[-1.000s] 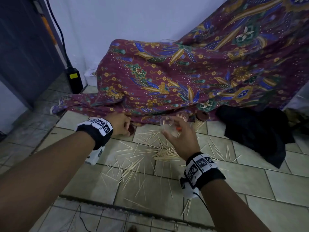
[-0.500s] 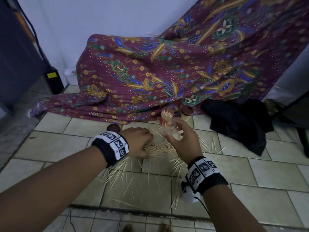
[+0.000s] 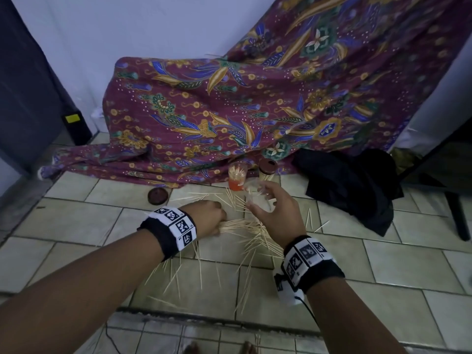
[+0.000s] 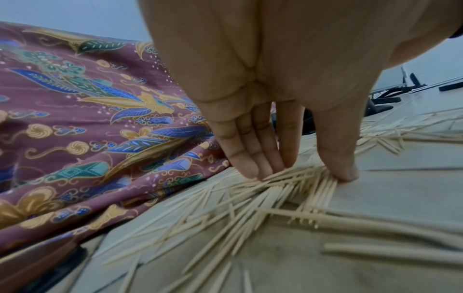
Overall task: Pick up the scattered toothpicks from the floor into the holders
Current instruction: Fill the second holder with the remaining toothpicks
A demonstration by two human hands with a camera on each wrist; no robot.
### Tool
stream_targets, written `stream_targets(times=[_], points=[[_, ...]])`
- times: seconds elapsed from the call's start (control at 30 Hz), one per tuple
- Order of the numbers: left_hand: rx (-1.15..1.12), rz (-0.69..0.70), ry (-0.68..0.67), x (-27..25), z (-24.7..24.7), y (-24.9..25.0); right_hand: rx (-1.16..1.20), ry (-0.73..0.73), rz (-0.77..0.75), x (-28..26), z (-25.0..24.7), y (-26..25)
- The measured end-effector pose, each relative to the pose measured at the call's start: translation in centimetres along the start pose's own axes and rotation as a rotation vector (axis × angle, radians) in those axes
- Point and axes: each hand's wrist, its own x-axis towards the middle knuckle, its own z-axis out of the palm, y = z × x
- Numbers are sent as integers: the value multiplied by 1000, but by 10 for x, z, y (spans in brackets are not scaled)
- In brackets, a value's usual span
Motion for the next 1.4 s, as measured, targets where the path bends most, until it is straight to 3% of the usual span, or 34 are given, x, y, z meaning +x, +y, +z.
stream_targets(times=[0.17,0.33,0.7,0.83,0.93,1.4], points=[[-69,1,87,-8,-1,-16,21,-22,-13,2,-2,5],[32,-5,-80,-15,-1,-24,29,-27,-18,8,-3,6],[-24,1,35,-3,-2,-18,16,-39,-34,21,-7,7],[79,-2,-128,-3,-2,-15,17,-34,-29,24,-7,8],[133,10,-148,-2,-4,-6,23,-36,-28,24,-6,8],[259,0,-32,1,-3,5,19,-50,3,24,-5,8]])
